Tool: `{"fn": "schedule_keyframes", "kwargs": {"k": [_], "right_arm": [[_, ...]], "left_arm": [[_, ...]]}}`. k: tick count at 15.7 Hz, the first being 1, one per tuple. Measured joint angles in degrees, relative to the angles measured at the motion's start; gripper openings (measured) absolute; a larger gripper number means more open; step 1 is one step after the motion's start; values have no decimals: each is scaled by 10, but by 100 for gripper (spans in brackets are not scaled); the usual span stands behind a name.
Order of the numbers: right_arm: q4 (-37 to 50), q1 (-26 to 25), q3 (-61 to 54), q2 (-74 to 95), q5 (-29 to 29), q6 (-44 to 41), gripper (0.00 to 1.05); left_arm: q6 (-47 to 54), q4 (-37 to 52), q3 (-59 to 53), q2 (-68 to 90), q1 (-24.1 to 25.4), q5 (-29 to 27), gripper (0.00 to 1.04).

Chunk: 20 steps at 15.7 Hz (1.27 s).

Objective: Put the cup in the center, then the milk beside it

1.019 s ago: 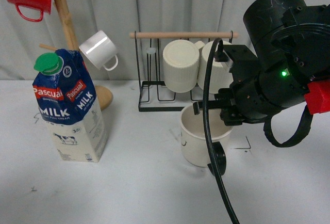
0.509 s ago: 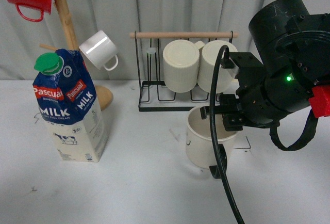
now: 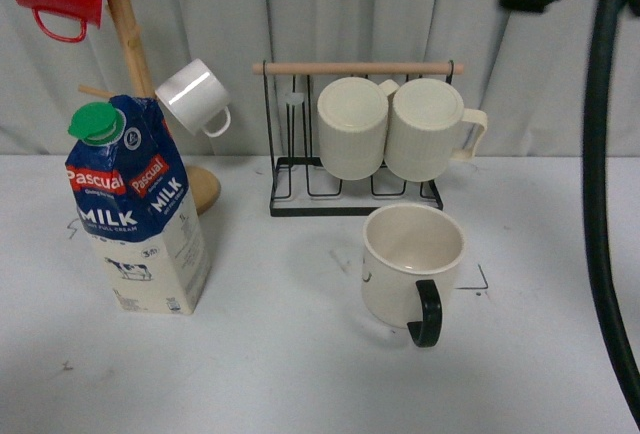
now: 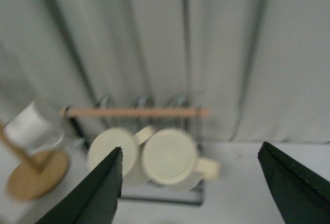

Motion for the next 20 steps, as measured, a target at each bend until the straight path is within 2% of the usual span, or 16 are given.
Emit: {"fn": "schedule_keyframes", "kwargs": {"k": [1,2,4,7,11,12,13,19,20], "right_arm": [[42,-6,-76,-74,60,-27,69],[35,-20,-145,-156,73,-40,57],[62,-48,-241,-267,63,-47,34],[65,-73,-332,-321,28,-57,2],[52,-100,-400,-410,0,-58,2],[40,-129,-418,-438,-36,-58,2],[28,-154,-428,-462,-41,-58,2],[-49,-150,-467,-581,-48,-58,2],[-26,-150,-478,-584,-48,-58,2]], "left_arm": [[0,0,0,0,0,0,98],[0,0,0,0,0,0,98],[0,0,0,0,0,0,98],[0,0,0,0,0,0,98],[0,0,0,0,0,0,98],[0,0,0,0,0,0,98],[0,0,0,0,0,0,98],[0,0,0,0,0,0,98],[0,0,0,0,0,0,98]]}}
